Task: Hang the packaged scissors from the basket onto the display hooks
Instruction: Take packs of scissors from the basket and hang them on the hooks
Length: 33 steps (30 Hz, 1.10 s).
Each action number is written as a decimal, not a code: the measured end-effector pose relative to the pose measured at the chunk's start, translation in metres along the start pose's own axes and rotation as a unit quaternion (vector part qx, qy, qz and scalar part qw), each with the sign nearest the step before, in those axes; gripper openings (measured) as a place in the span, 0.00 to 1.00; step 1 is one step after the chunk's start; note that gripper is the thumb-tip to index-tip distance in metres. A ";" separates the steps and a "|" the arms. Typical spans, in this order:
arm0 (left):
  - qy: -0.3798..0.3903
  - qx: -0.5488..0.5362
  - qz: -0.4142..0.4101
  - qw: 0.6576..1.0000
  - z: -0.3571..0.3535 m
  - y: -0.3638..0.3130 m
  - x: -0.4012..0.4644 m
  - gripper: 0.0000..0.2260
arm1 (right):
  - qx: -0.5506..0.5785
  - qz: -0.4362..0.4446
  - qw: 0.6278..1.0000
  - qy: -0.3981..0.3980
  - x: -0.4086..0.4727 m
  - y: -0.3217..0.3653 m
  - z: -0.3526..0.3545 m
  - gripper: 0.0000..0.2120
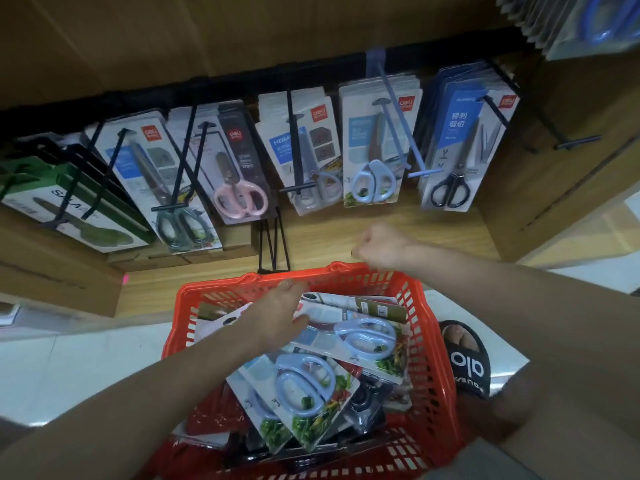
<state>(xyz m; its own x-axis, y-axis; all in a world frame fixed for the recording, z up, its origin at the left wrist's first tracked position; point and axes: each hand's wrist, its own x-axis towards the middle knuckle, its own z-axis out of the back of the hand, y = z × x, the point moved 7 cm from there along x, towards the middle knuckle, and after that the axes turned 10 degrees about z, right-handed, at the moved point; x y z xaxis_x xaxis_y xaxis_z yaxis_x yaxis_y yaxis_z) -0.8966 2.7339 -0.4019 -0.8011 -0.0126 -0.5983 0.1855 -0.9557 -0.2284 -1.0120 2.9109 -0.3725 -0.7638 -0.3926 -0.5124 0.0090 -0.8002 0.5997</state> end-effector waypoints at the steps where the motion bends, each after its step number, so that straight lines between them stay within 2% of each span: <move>1: 0.024 0.008 0.014 1.000 -0.012 0.010 -0.005 0.25 | -0.034 0.008 0.997 0.072 -0.006 0.002 -0.021 0.10; 3: 0.058 0.004 0.049 0.997 -0.032 0.029 -0.014 0.27 | -0.119 0.021 0.979 0.166 -0.018 0.001 -0.056 0.09; 6: 0.067 -0.008 0.111 0.991 -0.047 0.054 -0.019 0.28 | -0.205 0.043 0.954 0.217 -0.028 -0.011 -0.094 0.21; 9: 0.073 0.002 0.175 0.982 -0.046 0.075 -0.020 0.33 | -0.209 0.027 0.944 0.254 -0.032 -0.025 -0.114 0.30; 14: 0.087 0.019 0.229 0.969 -0.048 0.090 -0.025 0.40 | -0.144 -0.012 0.960 0.239 -0.031 -0.041 -0.123 0.37; 20: 0.070 0.004 0.263 0.962 -0.050 0.101 -0.023 0.47 | -0.132 -0.046 0.969 0.202 -0.019 -0.046 -0.120 0.49; 25: 0.052 0.034 0.280 0.958 -0.042 0.116 -0.015 0.58 | -0.156 -0.028 0.968 0.194 -0.015 -0.040 -0.126 0.43; 29: 0.061 0.080 0.297 0.950 -0.043 0.129 -0.013 0.67 | -0.127 -0.041 0.961 0.242 -0.014 -0.040 -0.132 0.27; 31: 0.058 0.121 0.286 0.949 -0.044 0.136 -0.009 0.67 | -0.116 -0.041 0.959 0.256 -0.015 -0.037 -0.131 0.24; 33: 0.057 0.127 0.274 0.952 -0.045 0.143 -0.007 0.65 | -0.089 -0.042 0.961 0.260 -0.014 -0.037 -0.128 0.26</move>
<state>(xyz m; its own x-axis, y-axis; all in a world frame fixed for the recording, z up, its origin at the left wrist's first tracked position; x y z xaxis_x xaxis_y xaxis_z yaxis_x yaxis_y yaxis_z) -0.8393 2.6101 -0.4650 -0.5546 -0.5113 -0.6565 0.4020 -0.8554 0.3267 -0.9188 2.8878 -0.4666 -0.3410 -0.4598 -0.8199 0.1068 -0.8855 0.4521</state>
